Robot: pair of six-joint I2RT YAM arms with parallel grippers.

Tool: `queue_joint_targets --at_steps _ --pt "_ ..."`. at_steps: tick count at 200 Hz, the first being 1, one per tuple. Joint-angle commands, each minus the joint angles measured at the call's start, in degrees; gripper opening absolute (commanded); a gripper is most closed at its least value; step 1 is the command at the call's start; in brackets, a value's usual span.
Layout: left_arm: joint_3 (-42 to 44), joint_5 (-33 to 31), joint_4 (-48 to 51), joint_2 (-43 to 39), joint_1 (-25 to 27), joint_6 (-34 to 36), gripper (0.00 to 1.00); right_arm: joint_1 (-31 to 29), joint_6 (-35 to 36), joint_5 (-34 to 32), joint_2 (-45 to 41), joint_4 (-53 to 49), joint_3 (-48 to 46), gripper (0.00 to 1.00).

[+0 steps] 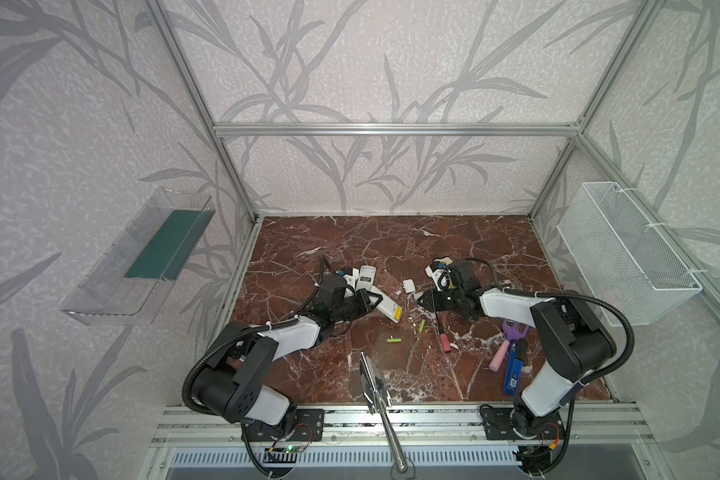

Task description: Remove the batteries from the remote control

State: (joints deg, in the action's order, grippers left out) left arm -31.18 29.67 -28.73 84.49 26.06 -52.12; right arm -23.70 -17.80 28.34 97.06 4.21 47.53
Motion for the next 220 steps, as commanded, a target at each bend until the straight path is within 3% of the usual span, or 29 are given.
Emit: queue_joint_targets --at_steps 1,53,84,109,149,220 --pt "0.0 0.69 -1.78 -0.43 -0.25 1.73 0.0 -1.55 7.86 2.79 -4.78 -1.9 1.87 0.39" --pt "-1.49 3.12 1.95 -2.61 -0.27 6.43 0.0 -8.7 23.9 2.41 -11.22 -2.38 1.46 0.62" --pt "-1.89 4.75 2.6 -4.72 -0.3 7.42 0.0 -11.66 27.47 -0.21 -11.48 -2.62 3.37 0.79" --pt "-2.53 6.15 2.78 -5.89 -0.14 7.65 0.0 -13.04 28.7 -1.24 -9.26 -5.86 7.34 0.86" --pt "-2.76 7.59 1.97 -6.6 -0.08 6.1 0.0 -16.4 31.33 -3.9 -4.92 -8.76 12.41 0.87" --pt "-2.83 7.85 1.47 -7.3 -0.04 4.74 0.0 -17.17 31.35 -5.52 -1.43 -9.73 15.05 0.84"
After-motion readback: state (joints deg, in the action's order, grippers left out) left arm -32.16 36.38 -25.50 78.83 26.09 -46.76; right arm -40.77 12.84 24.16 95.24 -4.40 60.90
